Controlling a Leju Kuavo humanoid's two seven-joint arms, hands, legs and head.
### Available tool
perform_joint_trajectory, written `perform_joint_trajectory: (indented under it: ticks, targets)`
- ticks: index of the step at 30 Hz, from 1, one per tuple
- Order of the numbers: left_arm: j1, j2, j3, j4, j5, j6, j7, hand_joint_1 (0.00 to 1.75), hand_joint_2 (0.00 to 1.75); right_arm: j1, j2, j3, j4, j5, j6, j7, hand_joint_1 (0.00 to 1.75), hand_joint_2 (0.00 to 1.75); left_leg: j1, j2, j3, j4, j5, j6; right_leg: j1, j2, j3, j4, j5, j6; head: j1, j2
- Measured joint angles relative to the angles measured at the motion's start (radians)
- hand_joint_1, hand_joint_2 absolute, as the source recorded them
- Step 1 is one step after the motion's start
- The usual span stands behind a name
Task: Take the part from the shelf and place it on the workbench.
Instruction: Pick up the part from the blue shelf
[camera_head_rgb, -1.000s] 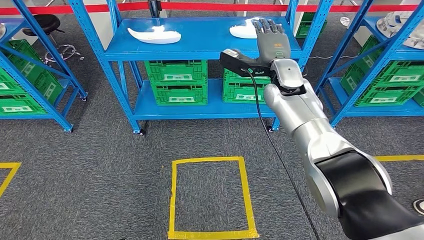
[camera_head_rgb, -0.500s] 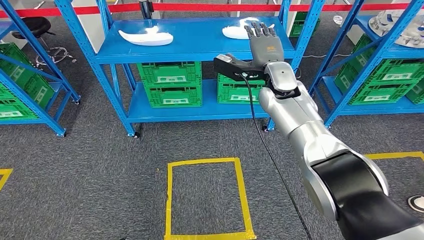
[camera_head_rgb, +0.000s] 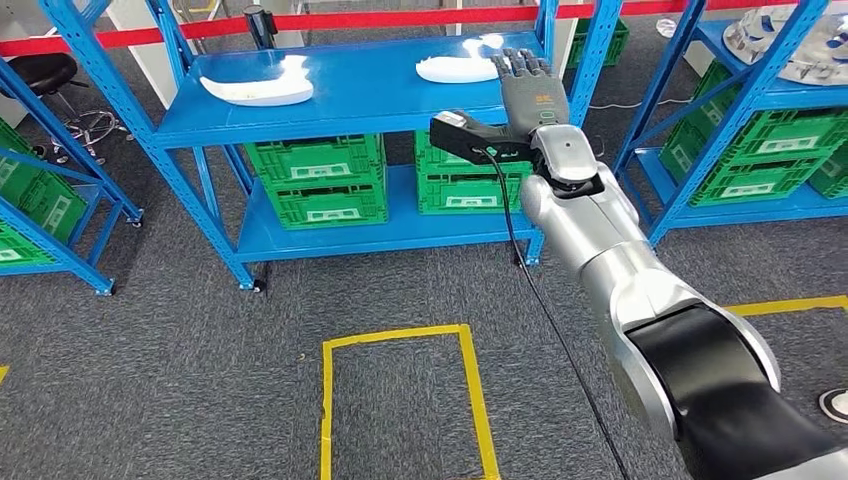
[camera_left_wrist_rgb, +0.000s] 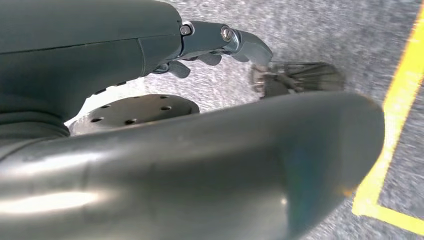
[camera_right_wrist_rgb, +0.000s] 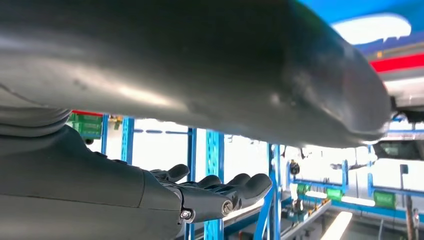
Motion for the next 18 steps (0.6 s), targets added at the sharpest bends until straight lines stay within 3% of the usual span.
perform_joint_trajectory:
  ticks: [1,2,6,8,10,11,12,14,15,17,18]
  targets:
    - [0.000,0.001,0.000,0.000,0.001,0.000,-0.001,0.00,0.00,-0.002,0.001,0.003,0.000,0.000,0.000,0.002,0.00,0.00,-0.006,-0.001,0.020,-0.046,0.015,0.010,0.000,0.001,0.006,-0.003,-0.005,0.004,0.000,0.000]
    - [-0.001,0.002,0.000,0.001,0.002,0.000,-0.001,0.00,0.00,-0.002,0.001,0.005,0.000,-0.001,-0.001,0.004,0.00,0.00,-0.009,-0.001,0.033,-0.072,0.012,0.017,0.000,0.002,0.008,-0.005,-0.006,0.009,-0.001,0.000]
    - [0.000,0.000,-0.001,0.000,0.002,0.002,-0.001,0.00,0.00,-0.002,0.001,0.011,0.000,-0.002,-0.006,0.015,0.00,0.00,-0.002,-0.002,0.072,-0.120,-0.009,0.025,0.000,-0.001,-0.002,0.020,-0.011,0.028,-0.001,0.000]
    - [-0.002,0.000,-0.001,0.000,0.002,0.004,0.000,0.00,0.00,-0.005,0.000,0.015,0.000,-0.002,-0.008,0.016,0.00,0.00,0.002,-0.002,0.089,-0.128,-0.016,0.028,-0.004,-0.005,-0.059,0.116,-0.045,0.038,-0.001,0.000]
    - [-0.002,-0.003,-0.001,0.000,0.002,0.004,0.002,0.00,0.00,0.000,-0.001,0.017,0.001,-0.003,-0.010,0.017,0.00,0.00,0.004,-0.003,0.102,-0.128,-0.029,0.028,-0.009,-0.007,-0.144,0.232,-0.081,0.049,-0.001,0.000]
    - [0.000,-0.005,-0.001,0.000,0.002,0.004,0.003,0.00,0.00,0.006,-0.002,0.018,0.002,-0.003,-0.011,0.017,0.00,0.00,0.005,-0.003,0.111,-0.127,-0.038,0.026,-0.011,-0.008,-0.173,0.256,-0.077,0.053,-0.001,0.000]
    - [0.002,-0.006,-0.001,0.000,0.002,0.004,0.004,0.00,0.00,0.011,-0.002,0.018,0.002,-0.004,-0.012,0.017,0.00,0.00,0.007,-0.003,0.122,-0.125,-0.048,0.022,-0.013,-0.009,-0.185,0.242,-0.052,0.056,-0.001,0.000]
    - [0.004,-0.008,-0.001,0.000,0.001,0.004,0.005,0.00,0.00,0.015,-0.004,0.018,0.003,-0.004,-0.016,0.017,0.00,0.00,0.011,-0.003,0.146,-0.121,-0.071,0.012,-0.018,-0.015,-0.160,0.118,0.048,0.058,-0.001,0.000]
    - [0.004,-0.008,-0.001,0.000,0.001,0.004,0.005,0.00,0.00,0.016,-0.005,0.019,0.004,-0.005,-0.018,0.017,0.00,0.00,0.013,-0.003,0.156,-0.119,-0.081,0.007,-0.018,-0.017,-0.143,0.055,0.084,0.058,-0.001,0.000]
    - [0.002,-0.008,-0.001,0.000,0.001,0.004,0.005,0.00,0.00,0.018,-0.008,0.020,0.007,-0.005,-0.020,0.018,0.00,0.00,0.013,-0.003,0.165,-0.118,-0.095,-0.006,-0.013,-0.020,-0.123,-0.008,0.111,0.046,0.000,0.000]
    - [0.001,-0.008,-0.001,0.000,0.001,0.004,0.005,0.00,0.00,0.020,-0.008,0.020,0.008,-0.005,-0.020,0.018,0.00,0.00,0.012,-0.003,0.169,-0.119,-0.097,-0.013,-0.010,-0.018,-0.121,-0.009,0.103,0.035,0.000,0.000]
